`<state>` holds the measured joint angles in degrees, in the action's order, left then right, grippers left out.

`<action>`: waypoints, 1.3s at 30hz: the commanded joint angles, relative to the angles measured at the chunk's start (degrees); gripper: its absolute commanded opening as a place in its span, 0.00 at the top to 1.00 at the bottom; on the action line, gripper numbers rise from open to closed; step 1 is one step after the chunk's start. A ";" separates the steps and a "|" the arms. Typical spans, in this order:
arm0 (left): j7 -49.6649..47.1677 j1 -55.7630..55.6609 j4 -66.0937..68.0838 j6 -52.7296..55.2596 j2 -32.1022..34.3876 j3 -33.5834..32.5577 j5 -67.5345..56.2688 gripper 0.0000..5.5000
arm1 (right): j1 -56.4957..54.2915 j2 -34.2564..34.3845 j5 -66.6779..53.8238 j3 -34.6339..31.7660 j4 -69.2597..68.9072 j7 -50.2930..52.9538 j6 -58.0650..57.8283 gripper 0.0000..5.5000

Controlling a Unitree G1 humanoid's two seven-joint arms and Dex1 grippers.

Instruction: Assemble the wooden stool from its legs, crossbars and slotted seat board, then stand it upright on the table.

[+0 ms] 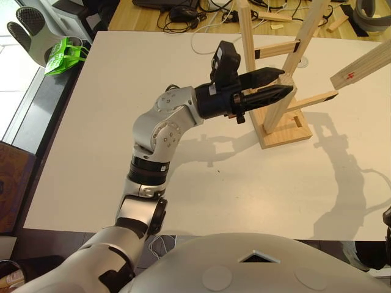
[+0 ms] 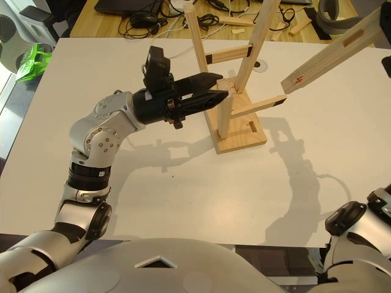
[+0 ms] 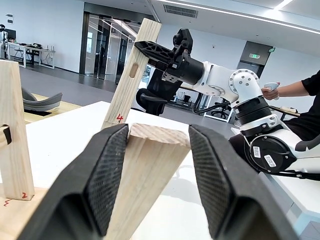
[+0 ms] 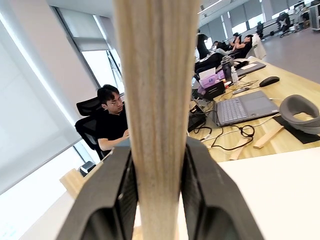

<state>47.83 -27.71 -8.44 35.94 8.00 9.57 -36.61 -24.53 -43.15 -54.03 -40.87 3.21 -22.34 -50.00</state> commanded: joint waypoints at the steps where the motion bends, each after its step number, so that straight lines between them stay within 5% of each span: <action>1: -3.95 0.71 -1.95 0.17 -1.22 1.09 1.58 0.59 | 1.24 -0.08 2.93 -0.46 2.54 -0.21 3.64 0.82; 9: -16.86 -1.62 6.08 -8.73 -4.27 -6.26 7.64 0.59 | 3.02 4.35 -0.99 -0.12 4.98 -1.64 0.34 0.82; 16: -31.04 -1.17 8.03 -16.57 -13.30 -12.65 8.03 0.59 | 8.62 10.33 -8.31 0.99 -1.00 -2.40 -6.26 0.82; 26: -34.17 1.04 3.06 -13.26 -15.42 -11.12 6.47 0.59 | 19.25 15.78 -5.17 0.94 -7.15 -1.54 2.33 0.82; 39: -35.57 3.03 -1.23 -8.26 -15.37 -10.26 4.52 0.59 | 19.30 15.99 2.19 6.59 -4.93 -5.60 12.59 0.82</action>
<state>13.00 -25.23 -8.75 26.64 -7.41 -0.93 -31.75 -4.97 -25.75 -53.36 -34.84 -2.06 -27.31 -38.41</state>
